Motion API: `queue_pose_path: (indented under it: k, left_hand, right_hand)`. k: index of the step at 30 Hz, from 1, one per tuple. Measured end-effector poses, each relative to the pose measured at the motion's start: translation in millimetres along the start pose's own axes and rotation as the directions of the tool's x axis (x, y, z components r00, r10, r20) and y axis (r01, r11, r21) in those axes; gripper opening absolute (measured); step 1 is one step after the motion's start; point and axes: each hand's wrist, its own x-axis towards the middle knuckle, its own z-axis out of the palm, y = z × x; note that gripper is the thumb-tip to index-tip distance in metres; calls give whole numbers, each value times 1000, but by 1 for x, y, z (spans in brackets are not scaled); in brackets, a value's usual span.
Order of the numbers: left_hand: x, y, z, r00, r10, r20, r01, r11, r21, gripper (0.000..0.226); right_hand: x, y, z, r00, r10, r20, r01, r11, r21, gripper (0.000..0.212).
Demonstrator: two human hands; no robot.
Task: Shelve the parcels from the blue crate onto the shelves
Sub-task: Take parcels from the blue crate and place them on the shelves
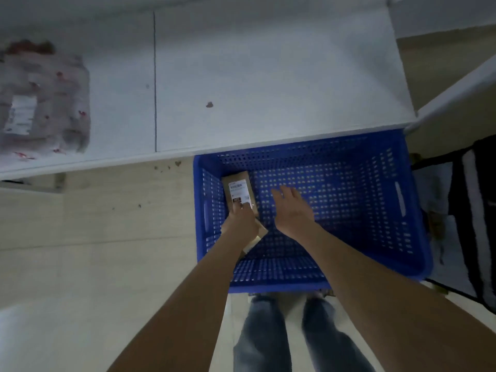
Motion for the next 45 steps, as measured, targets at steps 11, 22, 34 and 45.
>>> queue_pose_path:
  k: [11, 22, 34, 45]
  left_hand:
    - [179, -57, 142, 992, -98, -81, 83, 981, -176, 48]
    - [273, -84, 170, 927, -376, 1, 333, 818, -469, 48]
    - [254, -53, 170, 909, -395, 131, 332, 497, -802, 43]
    - [72, -15, 58, 935, -337, 111, 258, 430, -865, 36]
  right_hand:
    - [188, 17, 172, 975, 58, 216, -177, 789, 589, 59]
    - [275, 9, 225, 960, 33, 277, -236, 624, 744, 43]
    - [237, 71, 203, 929, 169, 328, -365, 296, 883, 42]
    - [45, 51, 65, 891, 49, 451, -449, -32, 893, 14]
